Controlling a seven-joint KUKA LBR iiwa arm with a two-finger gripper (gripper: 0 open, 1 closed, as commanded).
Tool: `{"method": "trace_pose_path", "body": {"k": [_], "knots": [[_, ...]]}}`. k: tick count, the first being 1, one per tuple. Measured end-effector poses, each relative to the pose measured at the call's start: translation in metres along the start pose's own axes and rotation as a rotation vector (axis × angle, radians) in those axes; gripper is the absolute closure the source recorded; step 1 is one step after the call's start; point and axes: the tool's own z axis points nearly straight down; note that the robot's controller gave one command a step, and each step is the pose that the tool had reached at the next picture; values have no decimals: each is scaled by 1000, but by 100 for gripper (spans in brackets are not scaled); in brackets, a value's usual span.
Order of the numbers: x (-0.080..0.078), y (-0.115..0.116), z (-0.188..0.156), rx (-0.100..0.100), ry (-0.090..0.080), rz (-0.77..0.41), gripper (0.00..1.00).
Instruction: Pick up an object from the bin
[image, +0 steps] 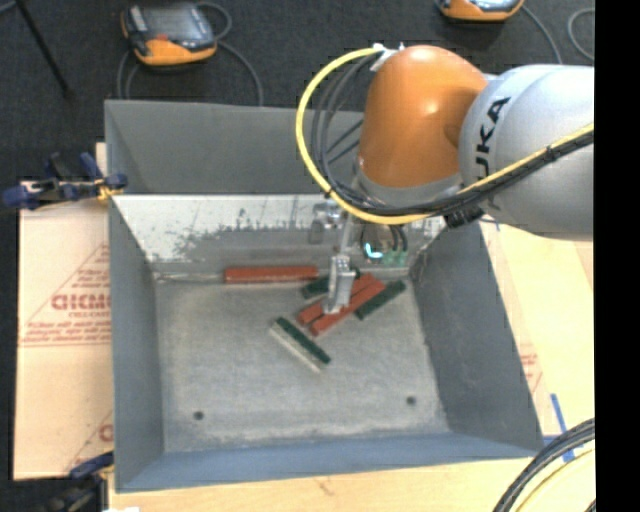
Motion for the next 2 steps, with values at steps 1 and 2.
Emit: {"method": "trace_pose_path", "body": {"k": [1,2], "knots": [[-1,0,-5,-1,-8,1,0],[-1,-6,8,-2,-13,58,0]]}}
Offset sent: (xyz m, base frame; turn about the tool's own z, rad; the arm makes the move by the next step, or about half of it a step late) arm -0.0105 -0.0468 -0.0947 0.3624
